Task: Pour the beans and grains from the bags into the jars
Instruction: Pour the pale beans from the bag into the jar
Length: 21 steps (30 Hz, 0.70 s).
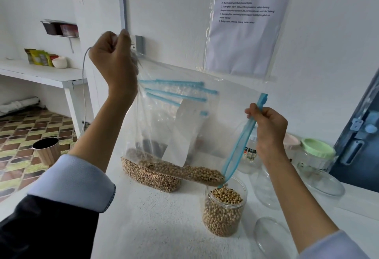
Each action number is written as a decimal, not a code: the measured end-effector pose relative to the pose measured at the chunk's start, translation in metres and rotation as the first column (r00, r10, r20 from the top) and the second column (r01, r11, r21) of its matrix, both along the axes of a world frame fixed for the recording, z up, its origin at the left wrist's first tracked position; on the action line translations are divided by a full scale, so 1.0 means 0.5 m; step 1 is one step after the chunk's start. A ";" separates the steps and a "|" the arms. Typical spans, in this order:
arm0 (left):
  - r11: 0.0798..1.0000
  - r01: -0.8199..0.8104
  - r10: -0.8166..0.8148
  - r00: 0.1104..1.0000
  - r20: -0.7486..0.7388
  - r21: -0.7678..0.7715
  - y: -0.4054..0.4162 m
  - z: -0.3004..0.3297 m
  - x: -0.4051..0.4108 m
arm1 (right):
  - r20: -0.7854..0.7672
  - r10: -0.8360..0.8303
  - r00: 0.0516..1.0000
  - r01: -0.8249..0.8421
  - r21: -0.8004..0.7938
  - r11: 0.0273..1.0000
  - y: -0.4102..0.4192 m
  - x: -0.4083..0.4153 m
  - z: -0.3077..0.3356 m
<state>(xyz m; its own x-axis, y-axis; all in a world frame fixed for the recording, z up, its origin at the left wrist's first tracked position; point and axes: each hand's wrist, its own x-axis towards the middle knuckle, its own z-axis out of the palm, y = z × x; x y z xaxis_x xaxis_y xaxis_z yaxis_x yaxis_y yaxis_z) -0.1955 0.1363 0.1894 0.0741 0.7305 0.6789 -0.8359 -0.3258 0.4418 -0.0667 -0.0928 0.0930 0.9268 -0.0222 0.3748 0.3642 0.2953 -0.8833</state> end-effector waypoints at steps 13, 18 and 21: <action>0.998 -0.044 0.046 0.998 -0.041 0.051 0.005 0.017 -0.004 | 0.017 0.052 0.998 -0.051 -0.039 0.998 -0.018 -0.023 0.004; 0.997 -0.025 0.027 0.999 -0.030 0.067 0.001 0.021 -0.008 | 0.002 0.073 0.997 -0.073 -0.043 0.996 -0.027 -0.028 0.004; 0.997 -0.020 0.023 0.999 -0.045 0.075 0.002 0.021 -0.009 | -0.002 0.059 0.998 -0.059 -0.018 0.998 -0.032 -0.031 0.003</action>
<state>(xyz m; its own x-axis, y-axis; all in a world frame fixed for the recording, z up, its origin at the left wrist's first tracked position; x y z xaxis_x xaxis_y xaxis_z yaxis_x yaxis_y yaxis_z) -0.2002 0.1373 0.1999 0.0913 0.6794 0.7280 -0.8076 -0.3772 0.4533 -0.0820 -0.1090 0.0944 0.9270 0.0391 0.3730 0.3452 0.2998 -0.8894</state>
